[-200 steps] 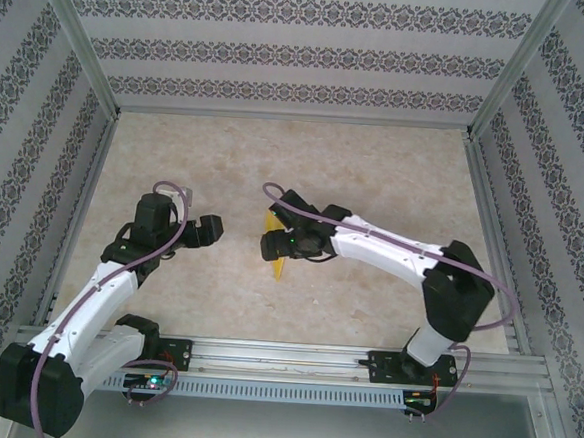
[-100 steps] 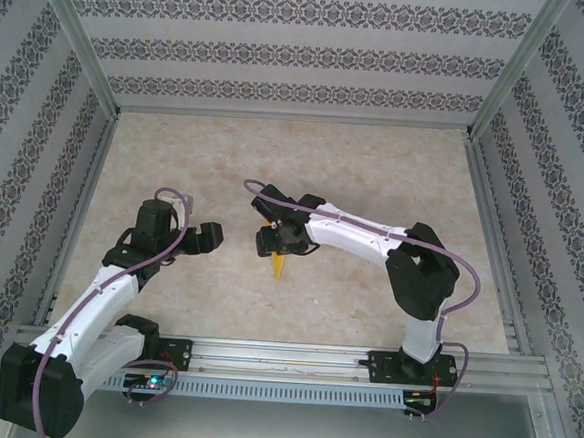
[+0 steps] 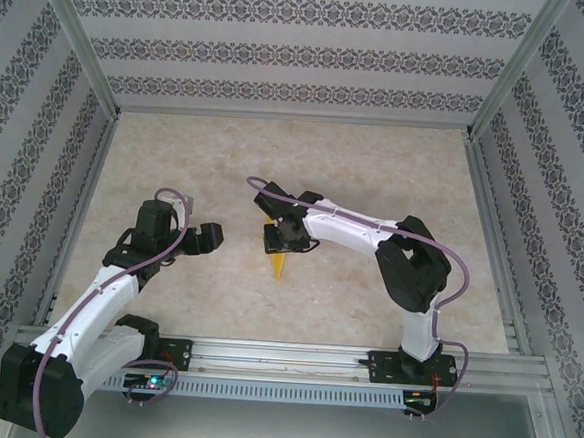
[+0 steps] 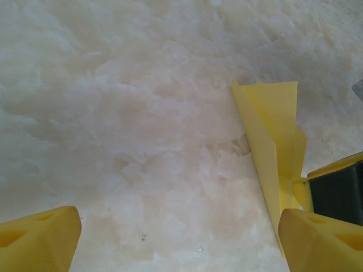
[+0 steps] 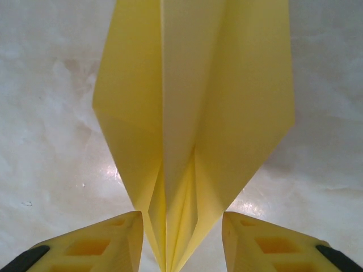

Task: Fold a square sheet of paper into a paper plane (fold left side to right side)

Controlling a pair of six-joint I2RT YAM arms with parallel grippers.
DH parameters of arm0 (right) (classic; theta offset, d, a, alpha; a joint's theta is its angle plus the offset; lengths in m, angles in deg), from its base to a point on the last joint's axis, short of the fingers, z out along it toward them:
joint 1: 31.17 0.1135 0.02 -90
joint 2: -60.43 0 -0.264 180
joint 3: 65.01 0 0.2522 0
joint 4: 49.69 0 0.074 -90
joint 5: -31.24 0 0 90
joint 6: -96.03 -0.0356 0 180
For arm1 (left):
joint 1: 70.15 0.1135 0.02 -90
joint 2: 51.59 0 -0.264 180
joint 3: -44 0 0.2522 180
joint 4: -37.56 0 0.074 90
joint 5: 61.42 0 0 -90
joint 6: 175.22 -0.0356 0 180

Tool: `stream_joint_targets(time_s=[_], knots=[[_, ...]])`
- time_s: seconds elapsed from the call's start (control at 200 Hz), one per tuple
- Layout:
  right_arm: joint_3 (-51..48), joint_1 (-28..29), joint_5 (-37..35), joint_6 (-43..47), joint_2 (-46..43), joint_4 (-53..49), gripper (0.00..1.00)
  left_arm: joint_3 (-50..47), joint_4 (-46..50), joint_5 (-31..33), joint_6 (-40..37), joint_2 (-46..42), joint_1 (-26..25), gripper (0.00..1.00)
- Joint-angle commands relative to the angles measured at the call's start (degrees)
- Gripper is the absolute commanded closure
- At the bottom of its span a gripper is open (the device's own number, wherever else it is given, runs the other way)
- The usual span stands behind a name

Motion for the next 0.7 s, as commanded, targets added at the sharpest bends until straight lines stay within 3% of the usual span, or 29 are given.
stream_joint_targets(time_s=[0.0,0.695], knots=[[1.69,-0.41,1.0,-0.28,1.46,0.37,0.6,-0.45,-1.4,-0.31,-0.94,-0.58,0.67,0.1],[3.01,-0.68,1.8,-0.46,4.52,0.72,0.75,-0.89,-1.75,-0.9,-1.53,0.0,0.69,0.09]])
